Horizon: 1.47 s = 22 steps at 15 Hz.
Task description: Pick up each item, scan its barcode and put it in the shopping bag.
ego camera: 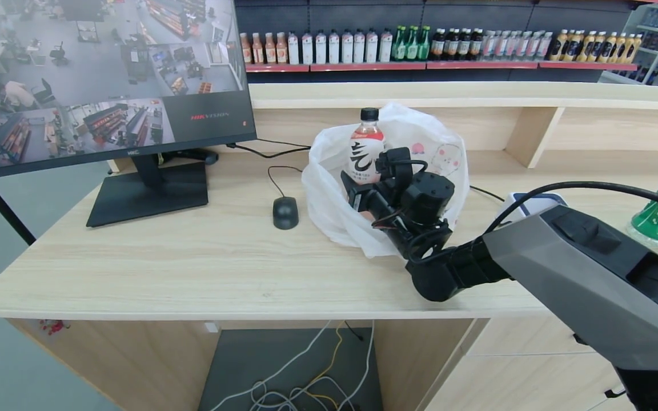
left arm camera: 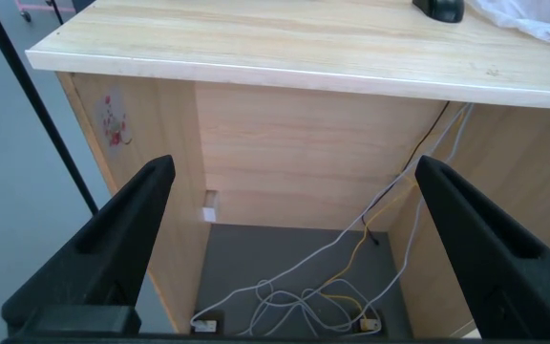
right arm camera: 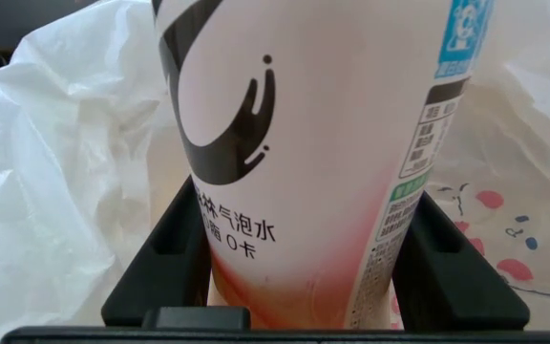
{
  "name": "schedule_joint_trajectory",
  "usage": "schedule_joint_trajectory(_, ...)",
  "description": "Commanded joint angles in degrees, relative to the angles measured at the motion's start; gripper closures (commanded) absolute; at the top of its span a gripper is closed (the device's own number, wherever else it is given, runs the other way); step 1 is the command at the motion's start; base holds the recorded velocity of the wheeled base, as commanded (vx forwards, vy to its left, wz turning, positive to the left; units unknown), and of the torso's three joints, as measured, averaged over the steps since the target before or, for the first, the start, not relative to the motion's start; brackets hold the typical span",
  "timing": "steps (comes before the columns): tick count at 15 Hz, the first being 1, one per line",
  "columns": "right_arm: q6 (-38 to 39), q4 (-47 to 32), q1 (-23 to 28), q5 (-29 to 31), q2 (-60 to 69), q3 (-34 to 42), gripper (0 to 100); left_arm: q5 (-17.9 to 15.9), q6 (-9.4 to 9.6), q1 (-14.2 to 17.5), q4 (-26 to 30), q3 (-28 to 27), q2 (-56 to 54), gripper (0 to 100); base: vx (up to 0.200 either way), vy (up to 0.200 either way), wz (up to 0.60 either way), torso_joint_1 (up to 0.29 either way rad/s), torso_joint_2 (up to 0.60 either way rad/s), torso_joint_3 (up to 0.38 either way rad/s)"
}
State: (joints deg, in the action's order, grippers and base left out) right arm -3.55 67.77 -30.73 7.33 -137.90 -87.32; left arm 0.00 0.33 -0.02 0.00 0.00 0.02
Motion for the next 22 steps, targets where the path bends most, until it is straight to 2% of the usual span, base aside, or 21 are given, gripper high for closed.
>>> schedule_joint_trajectory(1,0.0,-0.1,-0.1,0.1,-0.3,0.0,100,0.0,0.02,0.0,0.0,0.0,0.0,0,0.0,0.0,0.0,0.0,0.0,0.0)
schedule_joint_trajectory(19,0.4,1.9,-1.3,1.5,-0.8,3.5,100,0.0,0.02,0.0,0.0,0.0,0.0,0,0.0,0.0,0.0,0.0,0.0,0.0)
schedule_joint_trajectory(20,0.5,1.9,-1.3,1.5,-0.7,3.5,0,0.0,0.02,-0.1,0.0,0.0,0.0,0,0.0,0.0,0.0,0.0,0.0,0.0)
schedule_joint_trajectory(22,0.5,1.9,-1.4,1.5,-0.5,3.5,0,0.0,0.02,0.0,0.0,0.0,0.0,0,0.0,0.0,0.0,0.0,0.0,0.0)
